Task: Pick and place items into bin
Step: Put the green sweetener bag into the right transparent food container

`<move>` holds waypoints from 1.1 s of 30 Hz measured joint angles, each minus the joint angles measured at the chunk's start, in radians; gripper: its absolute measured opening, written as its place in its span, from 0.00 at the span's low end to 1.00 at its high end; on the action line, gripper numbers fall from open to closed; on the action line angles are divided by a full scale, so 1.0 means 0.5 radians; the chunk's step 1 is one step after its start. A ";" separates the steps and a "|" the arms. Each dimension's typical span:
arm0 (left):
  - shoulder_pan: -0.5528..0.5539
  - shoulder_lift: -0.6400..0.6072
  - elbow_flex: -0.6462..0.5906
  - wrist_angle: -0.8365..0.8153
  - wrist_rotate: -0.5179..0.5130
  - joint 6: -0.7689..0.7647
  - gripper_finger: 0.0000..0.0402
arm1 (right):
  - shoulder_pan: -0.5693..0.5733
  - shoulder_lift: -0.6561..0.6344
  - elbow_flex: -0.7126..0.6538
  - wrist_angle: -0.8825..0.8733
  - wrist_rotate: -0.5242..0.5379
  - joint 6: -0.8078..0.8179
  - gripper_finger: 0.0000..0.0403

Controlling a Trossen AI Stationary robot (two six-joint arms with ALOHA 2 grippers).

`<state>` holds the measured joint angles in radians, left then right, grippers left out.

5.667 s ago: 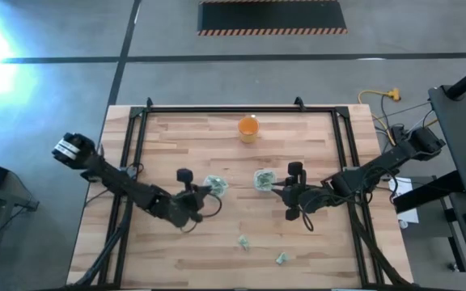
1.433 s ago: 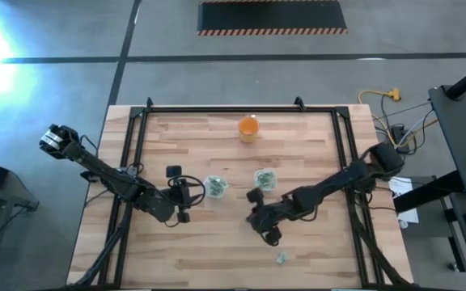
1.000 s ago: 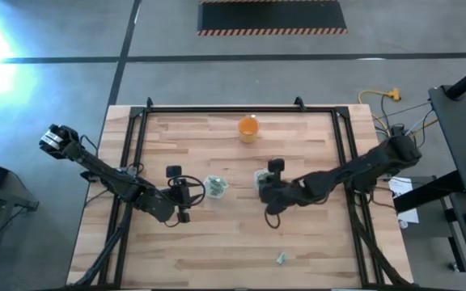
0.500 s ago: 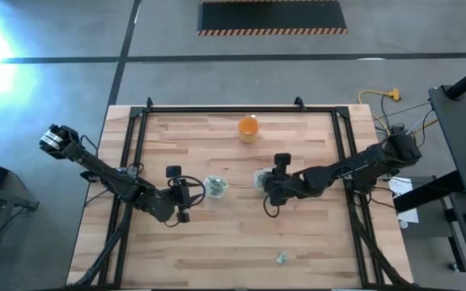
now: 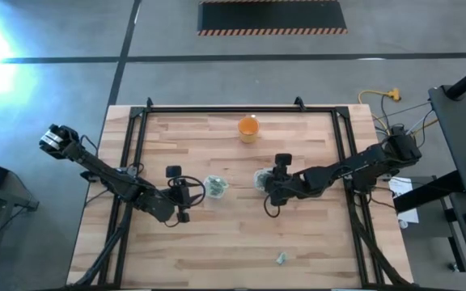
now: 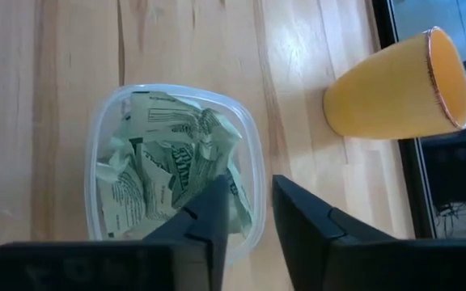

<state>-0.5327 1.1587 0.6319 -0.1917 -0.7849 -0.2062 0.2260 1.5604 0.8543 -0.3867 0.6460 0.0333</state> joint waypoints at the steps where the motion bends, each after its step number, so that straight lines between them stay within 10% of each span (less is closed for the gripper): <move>1: 0.000 0.000 0.000 0.000 -0.001 0.000 0.33 | 0.000 0.000 0.000 0.000 0.000 0.001 0.22; 10: 0.000 0.000 0.000 0.000 0.000 -0.001 0.33 | 0.038 -0.032 0.052 -0.129 -0.054 0.035 0.33; 23: 0.001 0.000 0.000 0.003 -0.001 0.002 0.33 | 0.333 -0.249 0.105 -0.183 -1.021 0.362 0.29; 33: 0.001 0.000 0.001 0.054 -0.001 0.005 0.33 | 0.626 -0.240 0.038 0.102 -1.093 0.494 0.25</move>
<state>-0.5323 1.1587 0.6323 -0.1646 -0.7853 -0.2039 0.5390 1.4403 0.8733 -0.3355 0.0998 0.2805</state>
